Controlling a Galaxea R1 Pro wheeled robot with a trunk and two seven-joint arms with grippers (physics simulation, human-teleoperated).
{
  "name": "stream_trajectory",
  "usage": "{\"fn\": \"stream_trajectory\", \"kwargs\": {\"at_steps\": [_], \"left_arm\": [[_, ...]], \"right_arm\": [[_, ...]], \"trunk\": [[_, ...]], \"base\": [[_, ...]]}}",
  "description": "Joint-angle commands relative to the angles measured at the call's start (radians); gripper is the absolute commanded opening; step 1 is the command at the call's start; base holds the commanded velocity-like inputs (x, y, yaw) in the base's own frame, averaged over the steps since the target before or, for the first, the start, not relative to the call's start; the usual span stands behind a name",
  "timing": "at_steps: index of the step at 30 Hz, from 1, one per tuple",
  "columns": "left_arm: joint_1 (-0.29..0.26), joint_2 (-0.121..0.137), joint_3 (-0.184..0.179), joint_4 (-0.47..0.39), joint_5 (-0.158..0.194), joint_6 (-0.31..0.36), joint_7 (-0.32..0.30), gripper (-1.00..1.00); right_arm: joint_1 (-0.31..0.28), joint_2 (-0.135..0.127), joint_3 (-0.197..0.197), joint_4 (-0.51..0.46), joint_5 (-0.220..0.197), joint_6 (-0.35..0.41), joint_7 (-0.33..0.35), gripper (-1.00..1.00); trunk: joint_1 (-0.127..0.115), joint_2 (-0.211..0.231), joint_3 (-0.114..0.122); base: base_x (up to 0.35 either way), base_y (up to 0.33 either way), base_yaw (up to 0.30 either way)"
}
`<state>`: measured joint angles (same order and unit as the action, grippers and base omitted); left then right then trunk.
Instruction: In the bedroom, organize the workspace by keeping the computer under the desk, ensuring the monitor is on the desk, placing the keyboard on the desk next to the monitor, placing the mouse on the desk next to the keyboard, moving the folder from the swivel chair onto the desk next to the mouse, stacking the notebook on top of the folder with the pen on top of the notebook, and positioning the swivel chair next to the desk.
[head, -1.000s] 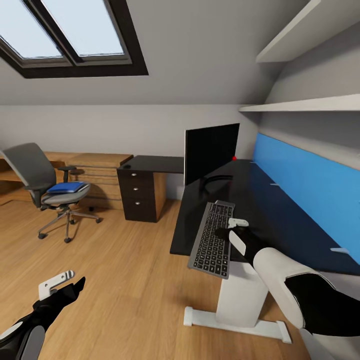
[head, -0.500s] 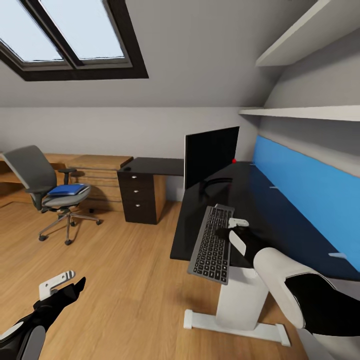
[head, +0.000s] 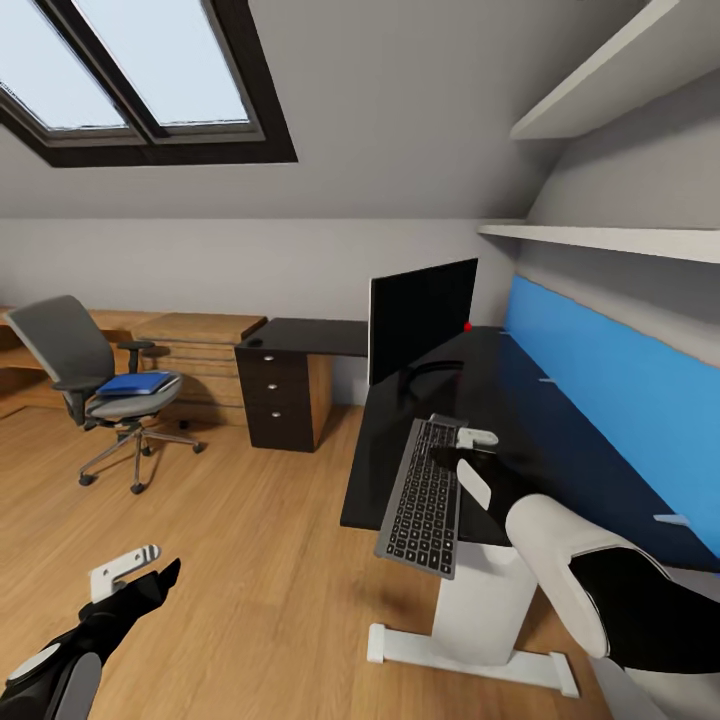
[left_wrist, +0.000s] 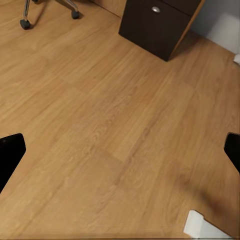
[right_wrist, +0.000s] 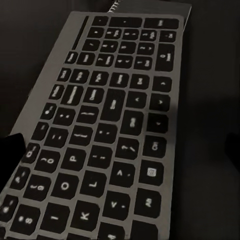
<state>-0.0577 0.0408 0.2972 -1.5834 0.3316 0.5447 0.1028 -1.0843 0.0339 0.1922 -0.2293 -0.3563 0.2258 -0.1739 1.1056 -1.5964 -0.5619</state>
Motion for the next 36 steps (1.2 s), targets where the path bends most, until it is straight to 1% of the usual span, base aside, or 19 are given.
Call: {"fn": "stream_trajectory", "kwargs": {"at_steps": [1,7,12,13,14,15,17,18,19,21,22,25,26,28,29,30,32,36], "left_arm": [[-0.001,0.0,-0.002,0.0,0.011,0.005,0.008,1.0],[-0.001,0.0,-0.007,0.005,0.011,0.004,0.008,1.0],[-0.001,-0.001,-0.008,0.007,0.011,0.003,0.008,1.0],[-0.001,-0.001,-0.008,0.007,0.011,0.002,0.008,1.0],[-0.001,-0.001,-0.009,0.007,0.011,0.002,0.008,1.0],[-0.001,-0.001,-0.009,0.008,0.011,0.002,0.007,1.0],[-0.001,-0.001,-0.009,0.008,0.011,0.002,0.007,1.0],[-0.001,-0.001,-0.009,0.01,0.012,0.001,0.006,1.0],[-0.001,-0.001,-0.009,0.011,0.012,0.001,0.006,1.0],[-0.001,-0.001,-0.01,0.014,0.012,0.001,0.006,1.0],[-0.001,-0.001,-0.01,0.016,0.012,0.001,0.005,1.0],[-0.001,-0.001,-0.01,0.017,0.012,0.001,0.005,1.0],[-0.001,-0.001,-0.01,0.018,0.012,0.001,0.005,1.0],[-0.001,-0.001,-0.011,0.019,0.012,0.002,0.005,1.0],[-0.001,-0.001,-0.017,0.022,0.012,0.002,0.006,1.0],[-0.001,-0.001,-0.023,0.025,0.012,0.002,0.006,1.0],[-0.001,0.002,-0.059,0.037,0.011,0.003,0.008,1.0],[-0.001,0.003,-0.086,0.043,0.009,0.003,0.009,1.0]], "right_arm": [[0.0,-0.001,0.008,-0.007,-0.01,0.004,-0.007,1.0],[0.013,-0.001,0.008,-0.066,-0.01,0.002,-0.008,1.0],[0.057,-0.003,0.006,-0.166,-0.01,0.01,-0.017,1.0],[0.082,-0.004,0.005,-0.218,-0.01,0.022,-0.029,1.0],[0.096,-0.005,0.005,-0.249,-0.01,0.031,-0.038,1.0],[0.18,-0.004,0.004,-0.426,-0.011,0.083,-0.113,1.0],[0.22,-0.003,0.003,-0.501,-0.013,0.098,-0.152,1.0],[0.261,0.0,0.003,-0.574,-0.022,0.108,-0.193,1.0],[0.281,0.001,0.003,-0.609,-0.03,0.112,-0.214,1.0],[0.317,0.002,0.002,-0.671,-0.058,0.117,-0.255,1.0],[0.345,0.002,0.001,-0.721,-0.099,0.121,-0.29,1.0],[0.371,0.0,0.001,-0.775,-0.173,0.124,-0.329,1.0],[0.381,-0.002,0.0,-0.798,-0.223,0.125,-0.346,1.0],[0.388,-0.004,0.0,-0.813,-0.269,0.126,-0.357,1.0],[0.392,-0.006,-0.001,-0.823,-0.308,0.126,-0.364,1.0],[0.394,-0.008,-0.002,-0.826,-0.324,0.125,-0.367,1.0],[0.398,-0.015,-0.002,-0.834,-0.376,0.123,-0.373,1.0],[0.408,-0.018,-0.003,-0.838,-0.404,0.12,-0.374,1.0]], "trunk": [[0.0,-0.001,-0.001],[0.0,-0.001,-0.001],[0.0,-0.001,-0.001],[0.0,-0.001,-0.001],[0.0,-0.001,-0.001],[0.0,-0.001,-0.001],[0.0,-0.001,-0.001],[0.0,-0.001,-0.001],[0.0,-0.001,-0.001],[0.0,-0.001,-0.001],[0.0,-0.001,-0.001],[0.0,-0.001,-0.001],[0.0,-0.001,-0.001],[0.0,-0.001,-0.001],[0.0,-0.001,-0.001],[0.0,-0.001,-0.001],[0.0,-0.001,-0.001],[0.0,-0.001,-0.001]], "base": [[0.0,0.0,0.0],[0.0,0.0,0.0],[0.0,0.0,0.0],[0.0,0.0,0.0],[0.0,0.0,0.0],[0.0,0.0,0.0],[0.0,0.0,0.0],[0.0,0.0,0.0],[0.0,0.0,0.0],[0.0,0.0,0.0],[-0.006,0.0,0.0],[-0.054,-0.002,0.0],[-0.157,-0.036,0.0],[-0.199,-0.065,0.0],[-0.248,-0.106,0.0],[-0.261,-0.119,0.0],[-0.284,-0.149,0.0],[-0.293,-0.172,0.0]]}}
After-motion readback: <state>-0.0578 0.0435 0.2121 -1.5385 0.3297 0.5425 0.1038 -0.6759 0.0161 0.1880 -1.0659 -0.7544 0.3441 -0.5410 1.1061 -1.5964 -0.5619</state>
